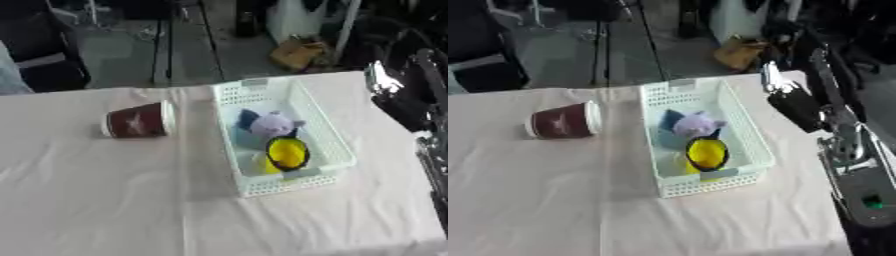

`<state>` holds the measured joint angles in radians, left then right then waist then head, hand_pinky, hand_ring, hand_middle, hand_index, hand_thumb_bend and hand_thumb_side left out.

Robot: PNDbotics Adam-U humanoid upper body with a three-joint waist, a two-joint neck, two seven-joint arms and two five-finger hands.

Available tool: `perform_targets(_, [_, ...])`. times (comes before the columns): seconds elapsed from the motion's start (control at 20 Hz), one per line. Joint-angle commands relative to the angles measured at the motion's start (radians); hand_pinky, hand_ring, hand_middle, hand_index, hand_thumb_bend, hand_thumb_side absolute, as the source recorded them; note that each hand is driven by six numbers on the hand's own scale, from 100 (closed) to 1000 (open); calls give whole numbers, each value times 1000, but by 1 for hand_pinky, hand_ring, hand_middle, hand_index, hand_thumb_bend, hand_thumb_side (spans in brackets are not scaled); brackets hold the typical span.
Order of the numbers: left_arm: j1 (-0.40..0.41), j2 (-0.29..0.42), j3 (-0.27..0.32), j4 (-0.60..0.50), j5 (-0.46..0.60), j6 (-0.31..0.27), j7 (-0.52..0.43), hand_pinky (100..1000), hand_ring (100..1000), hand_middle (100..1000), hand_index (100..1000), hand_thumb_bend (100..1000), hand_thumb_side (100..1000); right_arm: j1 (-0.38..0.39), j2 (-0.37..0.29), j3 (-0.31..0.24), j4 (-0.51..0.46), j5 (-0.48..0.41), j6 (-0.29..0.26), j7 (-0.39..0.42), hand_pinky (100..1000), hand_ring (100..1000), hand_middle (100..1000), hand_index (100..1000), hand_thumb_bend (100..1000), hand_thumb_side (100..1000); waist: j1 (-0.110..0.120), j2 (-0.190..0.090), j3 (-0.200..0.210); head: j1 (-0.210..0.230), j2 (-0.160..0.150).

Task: Pick up objects on the table and place them in the box.

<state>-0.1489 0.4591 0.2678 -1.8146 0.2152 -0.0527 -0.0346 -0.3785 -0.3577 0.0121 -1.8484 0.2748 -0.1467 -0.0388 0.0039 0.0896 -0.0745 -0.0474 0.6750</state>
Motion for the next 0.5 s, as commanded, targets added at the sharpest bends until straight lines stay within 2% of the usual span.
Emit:
perform_targets(0.05, [-7,9,5,-34,-14,-9,-15,488,793,735,939,300,973,-17,-20,-14,-15,9,1,-8,572,655,788,894,100,542,1,-6,-1,3,1])
perform_targets(0.5, [-11,-7,2,-57,-25,-20,-27,489,785,727,931,309,950,-17,-15,-19,-25,12,5,-15,571,655,788,893,100,540,3,8,1,2,-3])
